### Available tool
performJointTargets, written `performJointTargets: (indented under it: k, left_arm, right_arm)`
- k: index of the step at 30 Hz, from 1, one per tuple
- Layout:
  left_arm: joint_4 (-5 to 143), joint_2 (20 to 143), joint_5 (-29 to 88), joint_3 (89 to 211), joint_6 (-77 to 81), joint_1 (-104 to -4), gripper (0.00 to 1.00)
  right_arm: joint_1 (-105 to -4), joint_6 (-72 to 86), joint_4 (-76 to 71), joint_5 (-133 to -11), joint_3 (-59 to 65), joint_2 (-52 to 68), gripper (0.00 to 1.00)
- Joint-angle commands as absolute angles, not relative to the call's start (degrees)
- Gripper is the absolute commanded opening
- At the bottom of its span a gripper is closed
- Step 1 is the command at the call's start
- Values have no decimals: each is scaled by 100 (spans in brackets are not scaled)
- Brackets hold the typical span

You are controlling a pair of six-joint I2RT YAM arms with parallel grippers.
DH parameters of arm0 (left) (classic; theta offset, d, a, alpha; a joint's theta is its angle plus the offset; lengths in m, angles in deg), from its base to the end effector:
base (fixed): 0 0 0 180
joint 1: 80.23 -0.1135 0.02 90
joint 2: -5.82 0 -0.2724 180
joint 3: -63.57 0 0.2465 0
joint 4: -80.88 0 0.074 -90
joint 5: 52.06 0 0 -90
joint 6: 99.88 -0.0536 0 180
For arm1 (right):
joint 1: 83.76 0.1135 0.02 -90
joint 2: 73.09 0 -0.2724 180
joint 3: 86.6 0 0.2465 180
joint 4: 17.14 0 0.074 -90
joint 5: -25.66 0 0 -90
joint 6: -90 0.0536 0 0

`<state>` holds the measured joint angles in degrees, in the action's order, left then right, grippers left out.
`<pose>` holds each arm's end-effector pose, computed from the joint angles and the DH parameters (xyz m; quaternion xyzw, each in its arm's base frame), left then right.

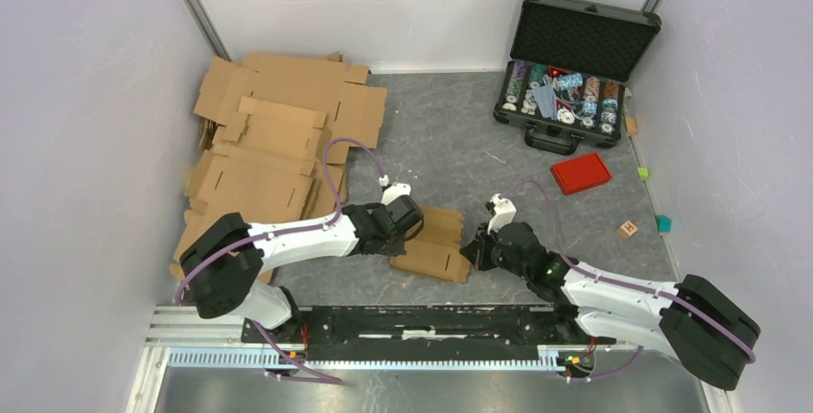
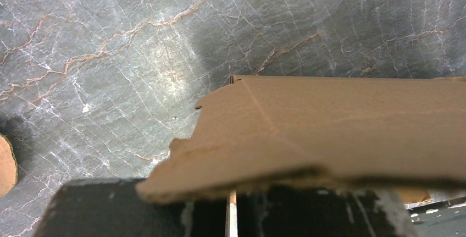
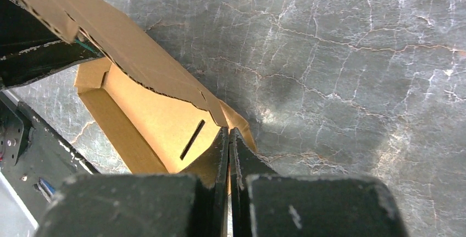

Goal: Fold the paper box
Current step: Fold the paper box at the center of the board.

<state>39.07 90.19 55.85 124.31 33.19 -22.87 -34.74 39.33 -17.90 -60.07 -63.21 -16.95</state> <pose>0.1601 -0.2194 0.1721 0.0872 0.9618 -0.0641 0.2513 0.1234 0.1360 0.1388 -0.0558 0.8724 0.3143 0.3702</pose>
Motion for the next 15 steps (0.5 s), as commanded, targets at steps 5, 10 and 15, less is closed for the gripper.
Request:
performJointTargets:
  k: [5,10,15]
  left_arm:
    - [3938,8968,5639,12492,3477,-2271,2]
    - [3955,8950,5607,12485,3494,-2271,2]
    - [3964,8981,5561,12503,3486,-2252,2]
  right_arm:
    - [-3489,3856,-2222,-6085,-6145,-1633,0]
    - [-3485,3739,-2376,-6416,-6027,-1401,0]
    - [-3485,3735,-2563,-6417,-6001,-1294,0]
